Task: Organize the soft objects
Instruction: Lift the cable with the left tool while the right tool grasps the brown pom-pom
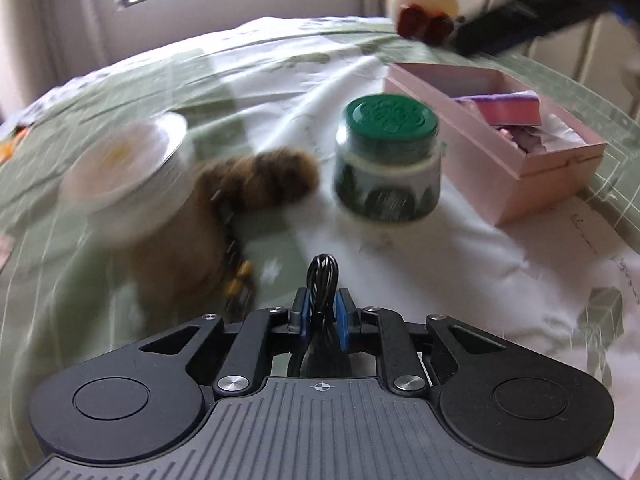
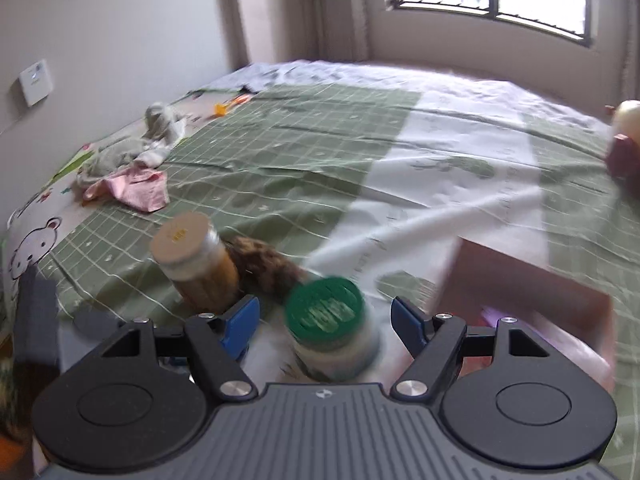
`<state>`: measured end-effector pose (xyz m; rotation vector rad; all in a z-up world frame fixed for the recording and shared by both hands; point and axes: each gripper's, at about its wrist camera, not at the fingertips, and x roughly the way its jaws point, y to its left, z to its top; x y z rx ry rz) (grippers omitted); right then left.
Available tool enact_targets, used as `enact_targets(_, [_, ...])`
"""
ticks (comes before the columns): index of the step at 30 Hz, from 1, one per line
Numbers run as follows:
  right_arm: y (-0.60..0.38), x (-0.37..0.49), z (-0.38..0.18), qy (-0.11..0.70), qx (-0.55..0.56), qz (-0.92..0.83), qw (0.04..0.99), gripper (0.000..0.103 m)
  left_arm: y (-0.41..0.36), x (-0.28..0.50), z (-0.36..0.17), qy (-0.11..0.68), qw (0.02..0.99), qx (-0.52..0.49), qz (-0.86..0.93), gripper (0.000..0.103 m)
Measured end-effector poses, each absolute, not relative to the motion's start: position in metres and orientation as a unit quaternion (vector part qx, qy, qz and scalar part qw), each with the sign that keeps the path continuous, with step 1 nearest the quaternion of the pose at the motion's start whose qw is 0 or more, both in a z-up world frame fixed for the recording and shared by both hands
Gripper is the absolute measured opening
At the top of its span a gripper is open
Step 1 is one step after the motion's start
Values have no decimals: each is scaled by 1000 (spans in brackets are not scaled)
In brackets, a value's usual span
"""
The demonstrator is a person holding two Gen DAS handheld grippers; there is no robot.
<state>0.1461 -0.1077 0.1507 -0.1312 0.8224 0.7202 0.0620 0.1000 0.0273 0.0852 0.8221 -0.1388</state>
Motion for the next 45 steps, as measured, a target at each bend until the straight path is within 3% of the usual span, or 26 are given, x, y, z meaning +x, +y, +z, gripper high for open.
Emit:
enact_targets(5, [-26, 181, 131, 447, -125, 356, 811, 73, 129, 48, 20, 399, 915, -21, -63, 23])
enact_targets(13, [47, 222, 69, 522, -193, 343, 757, 73, 149, 39, 12, 377, 918, -81, -96, 23])
enact_targets(15, [53, 224, 57, 528, -207, 340, 750, 64, 151, 36, 9, 369, 920, -85, -103, 23])
enact_targets(17, [56, 225, 49, 534, -213, 340, 744, 29, 154, 34, 7, 362, 921, -95, -107, 21])
enact_targets(19, [55, 225, 48, 539, -211, 339, 742, 17, 155, 32, 5, 353, 924, -102, -108, 21])
enact_targets(21, [51, 222, 56, 536, -204, 336, 747, 13, 157, 30, 5, 347, 925, -111, -106, 21])
enact_targets(27, [15, 208, 129, 485, -163, 316, 799, 11, 157, 30, 19, 340, 930, -108, -93, 18])
enact_targets(37, [-55, 169, 314, 328, -121, 283, 893, 11, 141, 30, 191, 174, 983, -6, -61, 17])
enact_targets(45, [-110, 152, 410, 240, -93, 246, 934, 11, 103, 68, 268, 135, 990, 27, -35, 17])
